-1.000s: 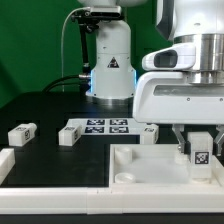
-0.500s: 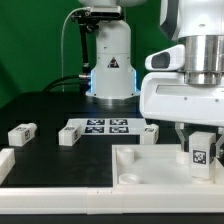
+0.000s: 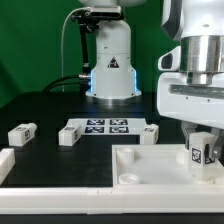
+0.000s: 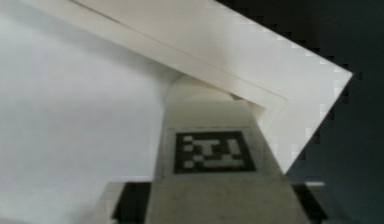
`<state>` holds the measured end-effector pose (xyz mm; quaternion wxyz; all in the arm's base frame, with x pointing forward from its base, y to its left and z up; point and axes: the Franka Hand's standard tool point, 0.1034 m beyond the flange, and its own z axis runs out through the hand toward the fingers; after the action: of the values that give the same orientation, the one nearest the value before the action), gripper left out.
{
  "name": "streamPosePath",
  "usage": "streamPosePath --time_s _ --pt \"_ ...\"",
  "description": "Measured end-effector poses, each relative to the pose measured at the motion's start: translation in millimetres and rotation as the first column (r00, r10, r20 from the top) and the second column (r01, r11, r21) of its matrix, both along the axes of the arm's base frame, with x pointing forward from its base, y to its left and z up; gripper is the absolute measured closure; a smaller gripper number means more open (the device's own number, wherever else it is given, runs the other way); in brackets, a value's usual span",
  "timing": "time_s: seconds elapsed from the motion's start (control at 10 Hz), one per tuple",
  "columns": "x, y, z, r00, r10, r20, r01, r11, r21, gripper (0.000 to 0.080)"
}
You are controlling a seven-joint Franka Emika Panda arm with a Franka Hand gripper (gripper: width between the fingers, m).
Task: Assemble one leg
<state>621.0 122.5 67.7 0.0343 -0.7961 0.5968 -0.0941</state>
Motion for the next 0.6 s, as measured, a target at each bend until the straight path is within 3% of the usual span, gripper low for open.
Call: streamPosePath --time_s 0.4,0.5,0.6 --pt "0.2 2.0 -0.7 0.930 -0.368 0.002 0.366 0.926 0.096 0.0508" --pt "0.1 2.2 -0.9 0.930 -0.367 0.001 0.365 0.926 0.096 0.0508" --pt "0.0 2.3 -1.1 0.940 -0.341 0.002 0.340 0.936 0.092 0.0421"
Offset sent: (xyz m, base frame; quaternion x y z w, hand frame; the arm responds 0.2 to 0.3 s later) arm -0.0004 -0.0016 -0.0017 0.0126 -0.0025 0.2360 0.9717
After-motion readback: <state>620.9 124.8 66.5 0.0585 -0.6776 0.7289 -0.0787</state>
